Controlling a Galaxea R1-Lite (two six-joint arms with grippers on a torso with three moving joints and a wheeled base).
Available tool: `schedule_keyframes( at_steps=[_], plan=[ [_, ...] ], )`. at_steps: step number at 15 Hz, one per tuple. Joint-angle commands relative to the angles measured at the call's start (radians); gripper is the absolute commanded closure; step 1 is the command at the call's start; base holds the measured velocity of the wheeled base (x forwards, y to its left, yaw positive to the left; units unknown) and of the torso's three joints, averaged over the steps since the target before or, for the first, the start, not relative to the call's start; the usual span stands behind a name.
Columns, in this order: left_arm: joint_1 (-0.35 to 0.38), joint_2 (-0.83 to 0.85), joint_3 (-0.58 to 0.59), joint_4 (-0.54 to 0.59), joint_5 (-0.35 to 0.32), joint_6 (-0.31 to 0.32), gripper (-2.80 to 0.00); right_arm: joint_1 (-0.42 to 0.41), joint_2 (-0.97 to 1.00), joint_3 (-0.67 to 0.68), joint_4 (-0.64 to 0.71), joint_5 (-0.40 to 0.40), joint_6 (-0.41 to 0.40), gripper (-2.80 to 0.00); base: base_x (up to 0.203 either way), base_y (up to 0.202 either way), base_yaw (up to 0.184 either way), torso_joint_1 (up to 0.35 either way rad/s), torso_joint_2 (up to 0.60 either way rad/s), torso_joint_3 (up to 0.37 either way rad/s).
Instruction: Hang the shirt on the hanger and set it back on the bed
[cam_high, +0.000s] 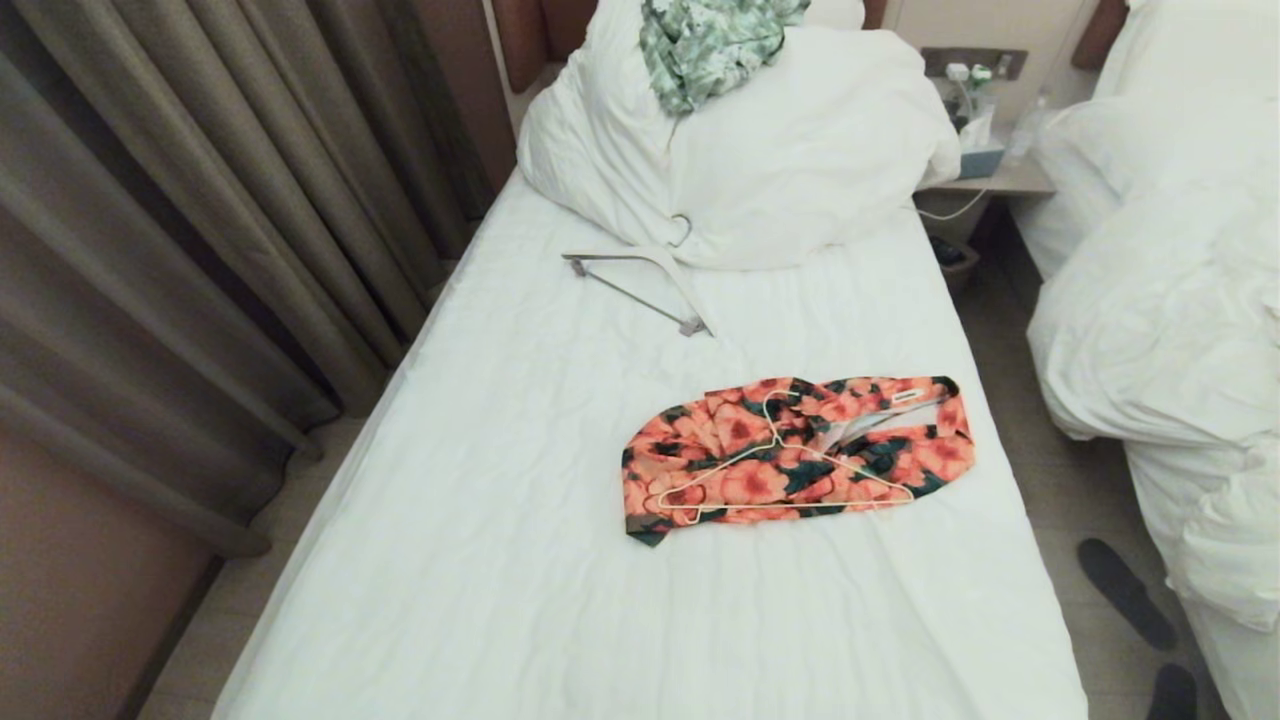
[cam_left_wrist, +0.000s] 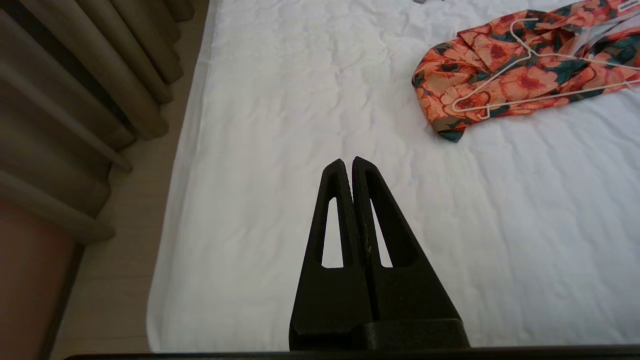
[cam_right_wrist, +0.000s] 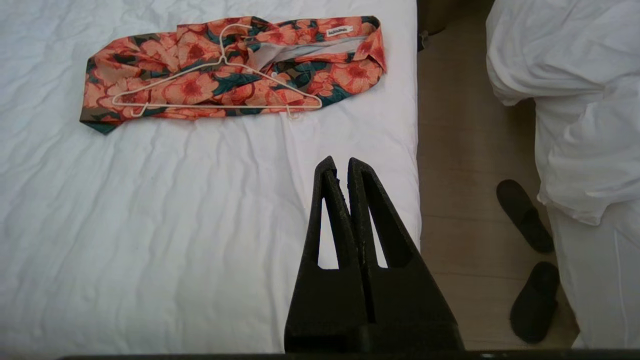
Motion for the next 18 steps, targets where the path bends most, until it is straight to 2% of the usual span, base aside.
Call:
schedule_keyframes(
  at_steps=[1,5,18],
  plan=[
    [0.001,0.002,0.000,0.000,0.006,-0.012,0.00,0.000,0.004,-0.003,0.005,0.001,0.002,0.00,0.000,0.000,0.000,0.000,0.00,0.000],
    [0.001,0.002,0.001,-0.003,0.049,-0.133,0.00,0.000,0.002,-0.001,0.002,-0.001,0.004,0.00,0.000,0.000,0.000,0.000,0.00,0.000],
    [0.001,0.002,0.002,-0.003,0.051,-0.134,0.00,0.000,0.002,0.008,-0.029,-0.004,0.013,0.00,0.000,0.000,0.000,0.000,0.00,0.000]
  ],
)
